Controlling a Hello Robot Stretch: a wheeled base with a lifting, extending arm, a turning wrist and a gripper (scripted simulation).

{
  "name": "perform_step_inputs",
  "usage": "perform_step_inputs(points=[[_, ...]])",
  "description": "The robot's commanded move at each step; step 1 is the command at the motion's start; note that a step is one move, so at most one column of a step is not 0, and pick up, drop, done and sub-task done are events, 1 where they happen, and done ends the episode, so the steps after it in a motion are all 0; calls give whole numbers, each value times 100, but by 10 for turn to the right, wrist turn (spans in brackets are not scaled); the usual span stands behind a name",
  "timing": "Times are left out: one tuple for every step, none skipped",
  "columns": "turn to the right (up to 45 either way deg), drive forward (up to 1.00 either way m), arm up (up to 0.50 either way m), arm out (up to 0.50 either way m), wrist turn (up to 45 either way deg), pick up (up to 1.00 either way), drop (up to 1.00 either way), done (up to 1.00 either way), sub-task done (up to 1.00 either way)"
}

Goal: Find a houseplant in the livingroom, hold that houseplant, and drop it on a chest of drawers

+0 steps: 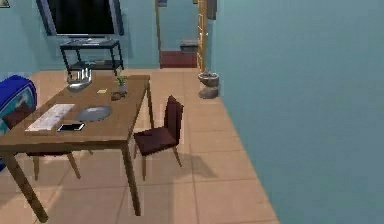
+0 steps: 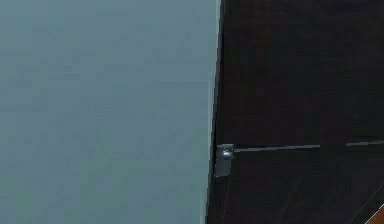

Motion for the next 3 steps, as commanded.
perform_step_inputs(points=[[60, 0, 0, 0, 0, 0, 0, 0, 0], [0, 95, 0, 0, 0, 0, 0, 0, 0], [-450, 0, 0, 0, 0, 0, 0, 0, 0]])
